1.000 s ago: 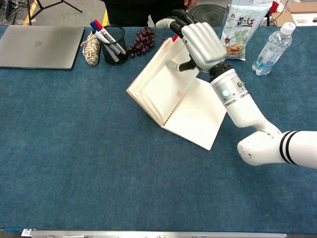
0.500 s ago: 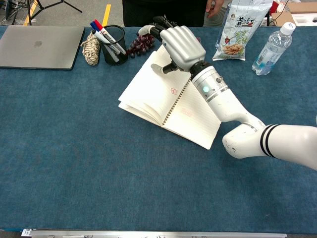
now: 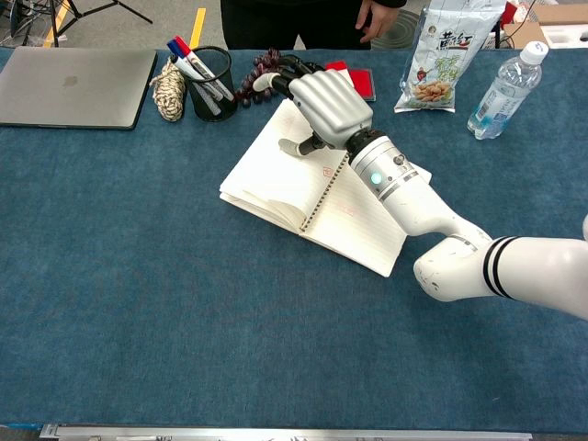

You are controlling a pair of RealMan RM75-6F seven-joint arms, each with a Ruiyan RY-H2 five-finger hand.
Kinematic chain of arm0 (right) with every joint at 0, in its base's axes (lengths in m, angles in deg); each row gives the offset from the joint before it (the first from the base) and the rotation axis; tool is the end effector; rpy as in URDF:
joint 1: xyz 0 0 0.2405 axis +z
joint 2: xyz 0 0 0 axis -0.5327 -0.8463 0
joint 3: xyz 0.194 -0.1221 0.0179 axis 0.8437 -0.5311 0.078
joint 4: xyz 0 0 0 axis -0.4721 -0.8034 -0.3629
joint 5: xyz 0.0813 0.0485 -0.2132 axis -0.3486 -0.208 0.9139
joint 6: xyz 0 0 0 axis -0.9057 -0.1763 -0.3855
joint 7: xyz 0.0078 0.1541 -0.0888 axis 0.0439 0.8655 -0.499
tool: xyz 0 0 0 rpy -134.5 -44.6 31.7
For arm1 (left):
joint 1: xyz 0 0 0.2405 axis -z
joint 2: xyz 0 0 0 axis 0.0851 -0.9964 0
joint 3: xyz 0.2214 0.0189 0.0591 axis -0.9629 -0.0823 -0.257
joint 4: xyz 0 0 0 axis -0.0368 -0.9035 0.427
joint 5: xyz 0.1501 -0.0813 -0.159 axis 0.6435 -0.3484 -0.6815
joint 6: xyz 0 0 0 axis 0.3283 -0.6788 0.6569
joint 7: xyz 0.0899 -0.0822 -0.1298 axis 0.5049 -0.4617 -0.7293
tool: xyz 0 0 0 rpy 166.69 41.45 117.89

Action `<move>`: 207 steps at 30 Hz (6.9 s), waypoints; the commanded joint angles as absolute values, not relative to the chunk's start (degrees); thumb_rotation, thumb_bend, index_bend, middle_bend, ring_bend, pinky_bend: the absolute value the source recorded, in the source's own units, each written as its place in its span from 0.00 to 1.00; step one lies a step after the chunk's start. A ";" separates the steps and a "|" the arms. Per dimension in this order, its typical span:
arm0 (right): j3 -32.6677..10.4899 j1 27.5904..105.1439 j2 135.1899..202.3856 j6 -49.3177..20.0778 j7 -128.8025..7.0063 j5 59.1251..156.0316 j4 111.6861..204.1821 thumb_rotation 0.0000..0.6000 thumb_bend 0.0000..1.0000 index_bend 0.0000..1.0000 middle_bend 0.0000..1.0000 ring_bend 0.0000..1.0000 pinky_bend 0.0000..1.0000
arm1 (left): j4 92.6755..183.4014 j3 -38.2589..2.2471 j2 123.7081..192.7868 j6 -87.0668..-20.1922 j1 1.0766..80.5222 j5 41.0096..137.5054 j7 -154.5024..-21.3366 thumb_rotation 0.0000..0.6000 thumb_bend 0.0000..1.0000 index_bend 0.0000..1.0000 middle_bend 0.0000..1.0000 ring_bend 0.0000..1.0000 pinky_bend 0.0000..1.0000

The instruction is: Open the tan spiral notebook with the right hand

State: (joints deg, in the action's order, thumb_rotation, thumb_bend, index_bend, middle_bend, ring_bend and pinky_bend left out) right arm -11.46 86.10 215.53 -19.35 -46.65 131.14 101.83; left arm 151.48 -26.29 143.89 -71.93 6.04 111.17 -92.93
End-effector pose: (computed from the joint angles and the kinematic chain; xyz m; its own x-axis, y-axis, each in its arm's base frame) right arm -0.0692 -0.3961 -0.1323 0.2998 0.0193 0.9538 -0.7832 -0.5659 0.2577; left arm -0.3393 0.1817 0.1006 0.3373 0.1128 0.9346 0.9302 0.1128 -0.3493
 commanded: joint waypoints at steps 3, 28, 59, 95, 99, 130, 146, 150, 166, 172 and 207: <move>-9.91 87.87 215.53 -16.80 -48.12 128.47 101.87 1.00 0.21 0.25 0.26 0.09 0.18 | 151.43 -26.04 143.94 -71.34 6.42 110.87 -92.82 1.00 0.11 0.40 0.29 0.30 0.60; -11.33 89.01 215.53 -19.52 -46.55 124.95 98.63 1.00 0.21 0.25 0.26 0.10 0.18 | 151.81 -25.77 143.56 -71.75 6.29 111.09 -92.94 1.00 0.11 0.41 0.29 0.30 0.60; -11.33 81.30 207.35 -31.14 -49.47 128.35 107.57 1.00 0.21 0.26 0.27 0.10 0.18 | 154.00 -25.19 143.04 -71.25 7.72 111.31 -90.10 1.00 0.11 0.40 0.29 0.30 0.60; -9.90 81.28 209.88 -29.42 -47.40 128.92 105.79 1.00 0.21 0.26 0.27 0.10 0.18 | 152.61 -25.78 143.85 -70.68 7.38 110.67 -91.47 1.00 0.11 0.40 0.29 0.30 0.60; -10.06 80.71 208.74 -30.22 -46.96 129.23 107.01 1.00 0.15 0.26 0.27 0.10 0.18 | 152.41 -25.81 143.98 -70.57 7.41 110.65 -91.57 1.00 0.11 0.40 0.29 0.30 0.60; -8.26 80.22 205.68 -30.66 -51.09 128.75 112.56 1.00 0.58 0.26 0.27 0.10 0.18 | 151.55 -26.04 144.76 -69.91 7.33 110.24 -92.16 1.00 0.11 0.41 0.29 0.30 0.60; -9.31 78.18 205.61 -29.88 -51.84 128.92 114.17 1.00 0.19 0.26 0.27 0.10 0.18 | 151.01 -26.15 145.03 -69.85 7.10 110.12 -92.60 1.00 0.11 0.41 0.29 0.30 0.60; -9.88 77.35 204.15 -28.89 -52.24 129.03 116.28 1.00 0.10 0.26 0.27 0.10 0.18 | 151.09 -26.09 144.88 -70.01 7.03 110.13 -92.67 1.00 0.11 0.41 0.29 0.30 0.60; -15.59 72.73 197.87 -25.91 -58.76 131.93 126.51 1.00 0.05 0.26 0.27 0.10 0.18 | 151.41 -25.94 144.68 -70.07 7.14 110.23 -92.32 1.00 0.11 0.41 0.29 0.30 0.60; -17.60 71.00 197.03 -25.43 -59.50 133.11 127.44 1.00 0.05 0.26 0.27 0.10 0.18 | 151.55 -25.89 144.48 -70.29 7.04 110.26 -92.47 1.00 0.11 0.41 0.29 0.30 0.60; -17.87 65.44 188.99 -28.77 -63.59 135.07 135.61 1.00 0.05 0.26 0.27 0.10 0.18 | 152.45 -25.17 143.76 -70.84 7.65 110.87 -91.65 1.00 0.11 0.41 0.29 0.30 0.60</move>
State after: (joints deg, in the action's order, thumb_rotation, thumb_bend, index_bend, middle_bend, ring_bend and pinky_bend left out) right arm -18.00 66.59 191.56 -27.65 -61.53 135.15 132.71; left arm 152.42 -25.19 143.78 -70.82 7.63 110.85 -91.67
